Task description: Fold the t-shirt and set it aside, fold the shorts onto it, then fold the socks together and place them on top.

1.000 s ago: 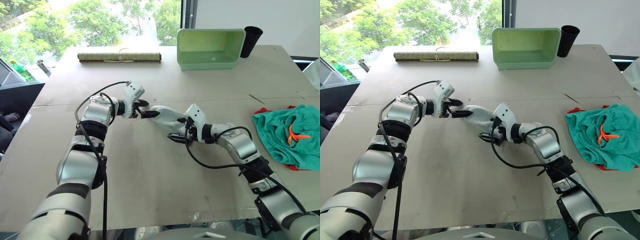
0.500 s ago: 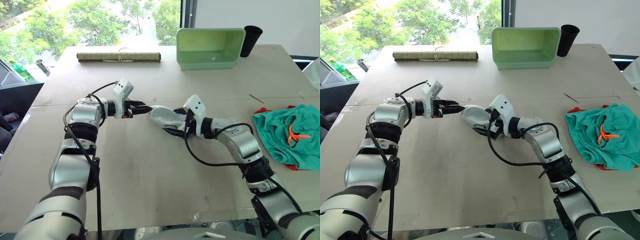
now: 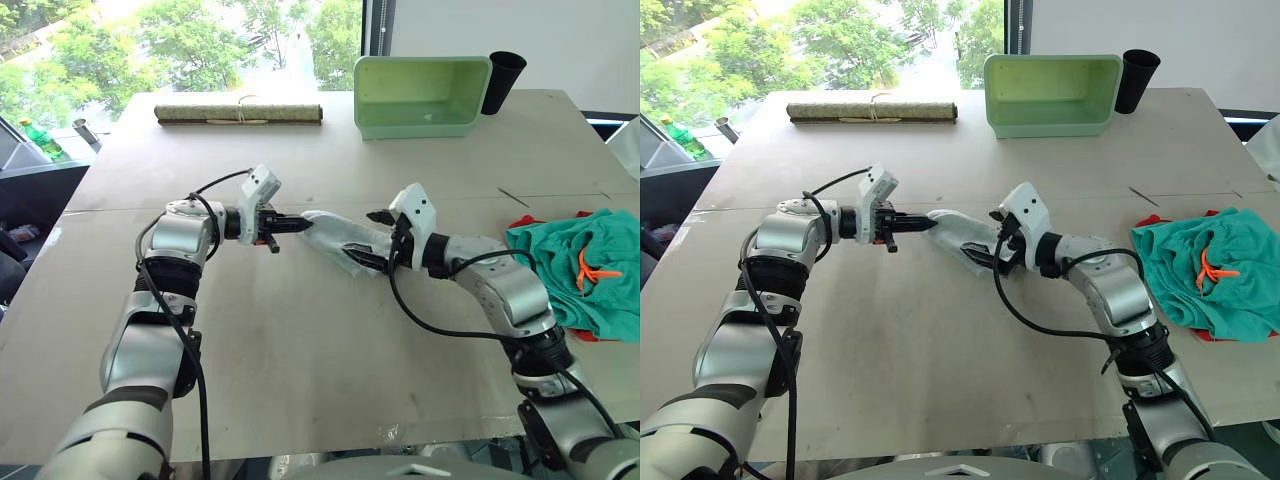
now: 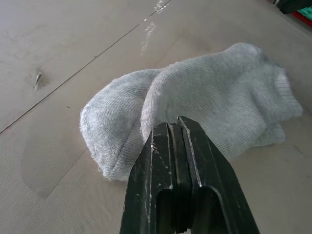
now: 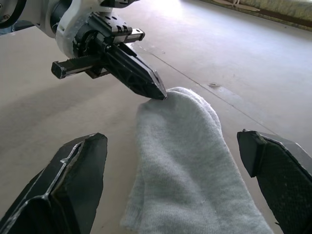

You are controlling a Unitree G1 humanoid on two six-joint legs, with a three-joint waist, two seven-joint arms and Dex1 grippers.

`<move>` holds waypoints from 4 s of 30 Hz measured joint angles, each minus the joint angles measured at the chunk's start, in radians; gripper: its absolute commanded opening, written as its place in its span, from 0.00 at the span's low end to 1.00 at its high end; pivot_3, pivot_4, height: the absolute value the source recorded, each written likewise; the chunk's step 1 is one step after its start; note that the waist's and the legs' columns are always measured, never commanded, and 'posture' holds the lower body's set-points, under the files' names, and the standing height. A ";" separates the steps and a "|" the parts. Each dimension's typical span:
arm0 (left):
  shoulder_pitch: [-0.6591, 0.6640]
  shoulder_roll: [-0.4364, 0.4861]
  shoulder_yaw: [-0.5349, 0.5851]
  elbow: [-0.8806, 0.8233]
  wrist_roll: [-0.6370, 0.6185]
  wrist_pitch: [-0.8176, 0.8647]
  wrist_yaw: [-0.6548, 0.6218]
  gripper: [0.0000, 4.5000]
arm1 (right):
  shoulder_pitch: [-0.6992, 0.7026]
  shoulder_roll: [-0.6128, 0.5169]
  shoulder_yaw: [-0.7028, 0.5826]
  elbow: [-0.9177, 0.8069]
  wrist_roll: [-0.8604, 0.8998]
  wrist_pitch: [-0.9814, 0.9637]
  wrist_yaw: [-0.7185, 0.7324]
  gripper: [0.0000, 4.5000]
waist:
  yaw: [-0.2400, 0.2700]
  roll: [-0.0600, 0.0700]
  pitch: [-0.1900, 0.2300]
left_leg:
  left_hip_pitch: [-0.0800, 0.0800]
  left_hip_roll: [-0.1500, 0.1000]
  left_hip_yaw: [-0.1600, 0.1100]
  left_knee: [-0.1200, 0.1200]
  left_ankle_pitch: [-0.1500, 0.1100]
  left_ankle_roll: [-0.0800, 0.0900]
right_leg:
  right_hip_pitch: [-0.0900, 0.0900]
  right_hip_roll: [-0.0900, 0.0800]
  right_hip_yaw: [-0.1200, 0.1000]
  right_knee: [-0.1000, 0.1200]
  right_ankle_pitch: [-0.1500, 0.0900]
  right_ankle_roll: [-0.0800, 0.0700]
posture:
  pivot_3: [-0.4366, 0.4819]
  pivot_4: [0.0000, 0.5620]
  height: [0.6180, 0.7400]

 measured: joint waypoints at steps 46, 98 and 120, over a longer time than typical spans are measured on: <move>-0.068 0.036 -0.038 0.041 0.031 -0.165 0.020 0.03 | 0.068 -0.026 0.002 -0.079 0.018 -0.018 -0.016 1.00 | 0.002 0.000 0.000 | 0.000 0.000 0.000 0.000 0.000 0.000 | 0.000 0.000 0.000 0.000 0.000 0.000 | 0.48 0.27 1.00; -0.146 -0.031 -0.075 0.317 0.158 -0.334 0.029 0.03 | 0.101 -0.123 0.057 -0.081 -0.068 -0.053 -0.067 1.00 | 0.001 -0.001 0.000 | 0.000 0.001 0.003 0.000 0.000 0.000 | -0.002 0.000 0.002 0.001 0.000 0.000 | 0.48 0.27 1.00; -0.146 -0.033 -0.075 0.317 0.158 -0.334 0.030 0.00 | 0.106 -0.125 0.166 -0.025 -0.205 -0.105 -0.024 0.02 | 0.003 -0.001 0.000 | 0.000 0.001 0.003 0.001 0.000 0.000 | -0.002 0.000 0.002 0.001 0.000 0.000 | 0.48 0.27 1.00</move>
